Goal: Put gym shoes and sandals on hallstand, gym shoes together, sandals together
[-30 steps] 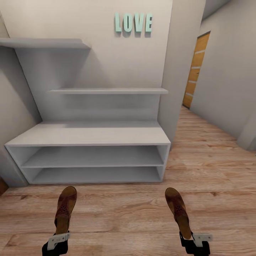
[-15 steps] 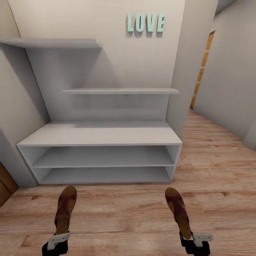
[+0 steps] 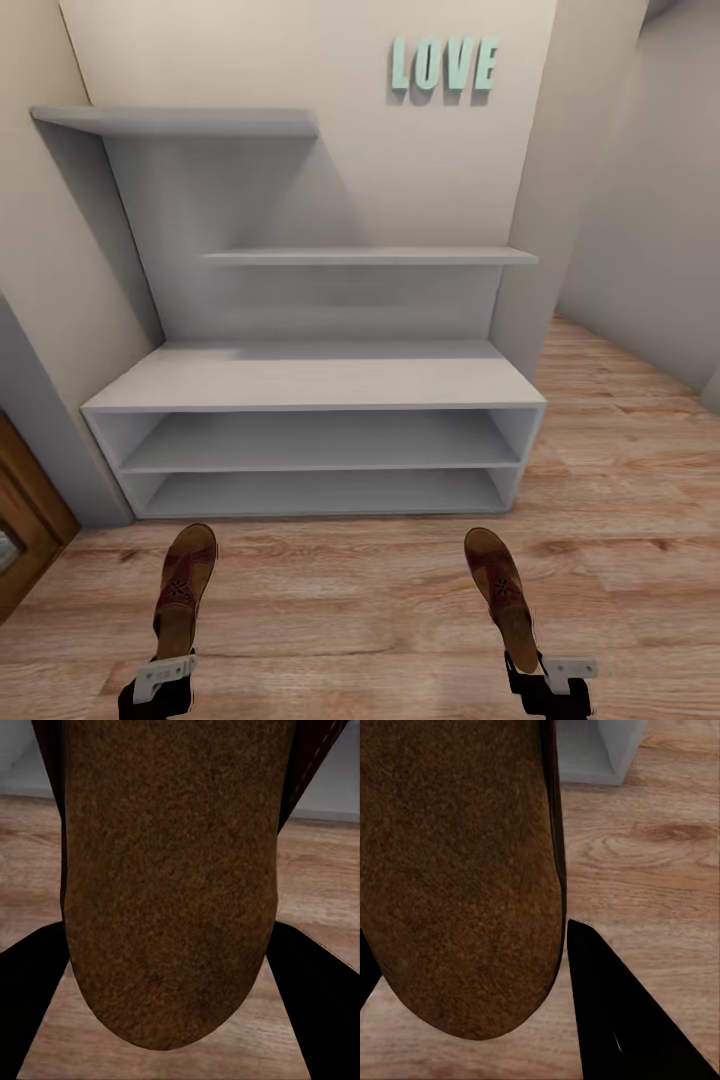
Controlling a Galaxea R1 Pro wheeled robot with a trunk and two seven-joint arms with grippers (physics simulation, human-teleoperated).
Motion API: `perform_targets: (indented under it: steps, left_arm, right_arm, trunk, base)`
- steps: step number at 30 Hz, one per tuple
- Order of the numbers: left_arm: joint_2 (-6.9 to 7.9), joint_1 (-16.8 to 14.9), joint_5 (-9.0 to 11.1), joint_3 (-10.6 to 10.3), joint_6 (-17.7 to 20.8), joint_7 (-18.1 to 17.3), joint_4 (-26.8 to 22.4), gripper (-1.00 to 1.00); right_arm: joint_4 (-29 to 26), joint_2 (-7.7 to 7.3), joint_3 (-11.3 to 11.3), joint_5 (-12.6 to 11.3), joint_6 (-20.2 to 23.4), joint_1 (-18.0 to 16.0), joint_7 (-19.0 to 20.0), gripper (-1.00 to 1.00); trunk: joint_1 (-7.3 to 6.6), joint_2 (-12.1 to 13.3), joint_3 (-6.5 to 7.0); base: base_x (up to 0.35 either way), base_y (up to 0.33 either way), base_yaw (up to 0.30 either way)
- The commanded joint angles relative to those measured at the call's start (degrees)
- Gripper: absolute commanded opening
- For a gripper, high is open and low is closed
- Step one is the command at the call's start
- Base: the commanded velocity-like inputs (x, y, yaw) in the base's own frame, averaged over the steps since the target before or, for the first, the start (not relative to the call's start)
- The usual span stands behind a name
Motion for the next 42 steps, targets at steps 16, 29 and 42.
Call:
perform_targets:
  steps: [16,29,42]
  left_arm:
    - [-0.01,-0.04,0.60,0.08,-0.07,-0.56,0.06,-1.00]
    - [-0.07,-0.66,0.05,-0.33,1.22,-0.62,0.03,-1.00]
    - [-0.90,-9.52,-0.35,-0.60,24.50,-1.23,-1.76,-1.00]
  right_arm:
    - [-0.05,0.09,-0.43,0.41,-0.26,-0.04,0.33,-1.00]
    - [-0.05,-0.28,-0.59,0.21,-0.18,-0.04,0.06,-1.00]
    - [-0.11,-0.84,-0.76,-1.68,-0.18,-0.04,-0.06,-1.00]
  trunk:
    - [-0.01,-0.02,-0.05]
    - [-0.01,-0.02,-0.05]
    - [-0.01,-0.02,-0.05]
  base:
    - [-0.020,0.306,0.000]
    - [-0.005,0.156,0.000]
    - [0.000,0.001,0.000]
